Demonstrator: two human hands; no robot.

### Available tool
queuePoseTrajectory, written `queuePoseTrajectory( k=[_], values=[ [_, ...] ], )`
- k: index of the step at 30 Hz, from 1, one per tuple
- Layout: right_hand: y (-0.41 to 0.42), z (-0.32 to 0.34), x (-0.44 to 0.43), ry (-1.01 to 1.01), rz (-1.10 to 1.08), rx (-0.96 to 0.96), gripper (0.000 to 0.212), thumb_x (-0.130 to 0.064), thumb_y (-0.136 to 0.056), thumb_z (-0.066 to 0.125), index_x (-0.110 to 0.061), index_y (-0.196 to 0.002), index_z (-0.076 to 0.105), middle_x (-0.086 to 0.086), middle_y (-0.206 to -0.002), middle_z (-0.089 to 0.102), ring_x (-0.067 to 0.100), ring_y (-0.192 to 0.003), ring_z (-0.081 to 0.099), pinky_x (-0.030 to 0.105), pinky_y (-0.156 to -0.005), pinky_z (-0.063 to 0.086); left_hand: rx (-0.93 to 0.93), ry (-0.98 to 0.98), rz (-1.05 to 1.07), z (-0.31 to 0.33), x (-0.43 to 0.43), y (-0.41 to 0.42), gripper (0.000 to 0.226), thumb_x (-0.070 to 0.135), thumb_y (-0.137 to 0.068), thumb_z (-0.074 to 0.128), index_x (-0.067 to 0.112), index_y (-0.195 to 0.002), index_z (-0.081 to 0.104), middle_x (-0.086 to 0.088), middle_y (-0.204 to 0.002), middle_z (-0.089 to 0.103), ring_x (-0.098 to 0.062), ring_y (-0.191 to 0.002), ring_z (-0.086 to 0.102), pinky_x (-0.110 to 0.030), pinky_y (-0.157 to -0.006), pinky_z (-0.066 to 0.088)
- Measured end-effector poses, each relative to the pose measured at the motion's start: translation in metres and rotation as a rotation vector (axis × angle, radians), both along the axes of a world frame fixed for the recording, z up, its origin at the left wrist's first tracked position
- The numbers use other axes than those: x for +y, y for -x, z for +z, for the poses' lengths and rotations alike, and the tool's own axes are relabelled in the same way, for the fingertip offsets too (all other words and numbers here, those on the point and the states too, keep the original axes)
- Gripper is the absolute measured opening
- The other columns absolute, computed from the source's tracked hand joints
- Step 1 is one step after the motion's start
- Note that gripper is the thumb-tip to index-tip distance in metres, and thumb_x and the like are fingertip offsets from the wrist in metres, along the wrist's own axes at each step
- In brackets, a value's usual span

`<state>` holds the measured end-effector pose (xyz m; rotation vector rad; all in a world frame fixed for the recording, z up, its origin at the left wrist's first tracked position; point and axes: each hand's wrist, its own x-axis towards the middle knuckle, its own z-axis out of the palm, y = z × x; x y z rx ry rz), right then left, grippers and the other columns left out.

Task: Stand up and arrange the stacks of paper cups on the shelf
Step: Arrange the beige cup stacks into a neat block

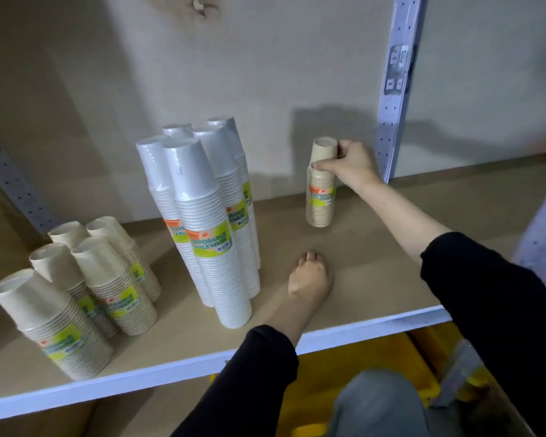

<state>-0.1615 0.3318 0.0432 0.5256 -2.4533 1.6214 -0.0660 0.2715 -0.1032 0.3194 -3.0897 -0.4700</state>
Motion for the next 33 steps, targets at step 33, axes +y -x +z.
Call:
queuePoseTrajectory(
  k=[33],
  values=[
    [-0.179,0.026,0.017,-0.183,0.123,-0.004,0.021,-0.014,-0.069,0.078,-0.003,-0.08,0.064,0.007,-0.08,0.059,0.015,-0.074,0.05,0.025,-0.065,0.039,0.139,0.044,-0.25,0.003,-0.031,-0.151,0.04,0.017,-0.095,0.039,-0.001,-0.13,0.045,-0.015,-0.144,0.04,-0.028,-0.132,0.039,-0.035,-0.109,0.033]
  ],
)
